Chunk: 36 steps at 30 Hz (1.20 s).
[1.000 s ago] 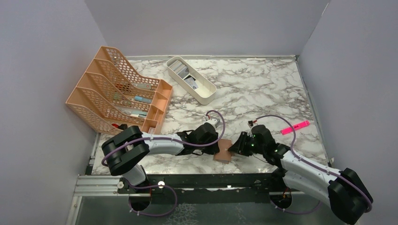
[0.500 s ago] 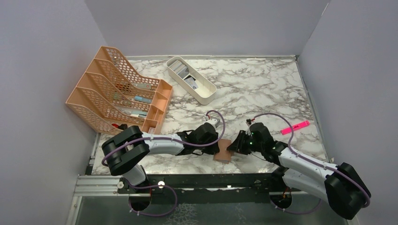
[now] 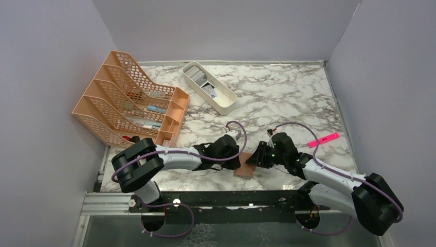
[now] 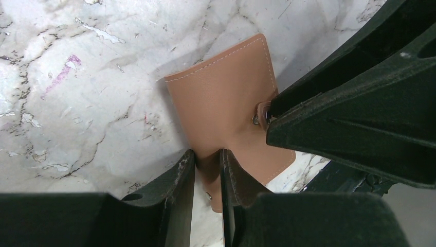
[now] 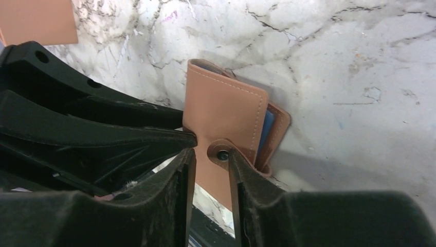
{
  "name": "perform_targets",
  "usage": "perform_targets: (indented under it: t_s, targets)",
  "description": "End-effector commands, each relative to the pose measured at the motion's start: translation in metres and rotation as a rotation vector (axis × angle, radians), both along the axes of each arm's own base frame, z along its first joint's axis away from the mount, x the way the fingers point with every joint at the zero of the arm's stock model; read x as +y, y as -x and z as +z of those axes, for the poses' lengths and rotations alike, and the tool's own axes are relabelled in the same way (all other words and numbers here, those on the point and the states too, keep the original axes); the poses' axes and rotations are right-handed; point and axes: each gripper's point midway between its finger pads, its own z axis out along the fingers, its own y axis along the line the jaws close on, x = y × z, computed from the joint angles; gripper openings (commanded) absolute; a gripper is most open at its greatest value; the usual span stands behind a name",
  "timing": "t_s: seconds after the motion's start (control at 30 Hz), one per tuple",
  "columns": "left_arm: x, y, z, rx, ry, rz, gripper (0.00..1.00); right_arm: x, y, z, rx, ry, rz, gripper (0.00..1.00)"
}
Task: Put the credit cards into the card holder
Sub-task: Close the card holder at the center of the board.
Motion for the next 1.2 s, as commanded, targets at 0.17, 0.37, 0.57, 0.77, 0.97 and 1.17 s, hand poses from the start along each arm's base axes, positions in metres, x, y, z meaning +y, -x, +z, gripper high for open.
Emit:
perform_targets:
  t_s: [0.17, 0.37, 0.57, 0.77, 0.97, 1.17]
  targets:
    - [0.008, 0.018, -0.025, 0.050, -0.069, -0.061, 0.25, 0.001, 0.002, -0.002, -0.009, -0.006, 0.011, 0.30]
    - [0.008, 0.019, -0.025, 0.052, -0.070, -0.060, 0.25, -0.005, 0.006, -0.012, 0.001, 0.008, 0.004, 0.19]
    - [0.007, 0.019, -0.024, 0.051, -0.067, -0.059, 0.24, -0.006, 0.008, -0.015, 0.014, 0.020, 0.002, 0.17]
    - [0.006, 0.018, -0.023, 0.049, -0.062, -0.059, 0.24, -0.017, 0.011, -0.025, 0.049, 0.097, -0.011, 0.16]
    - [0.004, 0.019, -0.024, 0.054, -0.051, -0.059, 0.24, -0.024, 0.015, -0.033, 0.078, 0.175, -0.005, 0.17]
    - [0.001, 0.020, -0.022, 0.058, -0.031, -0.063, 0.24, -0.025, 0.016, -0.039, 0.098, 0.231, -0.001, 0.17]
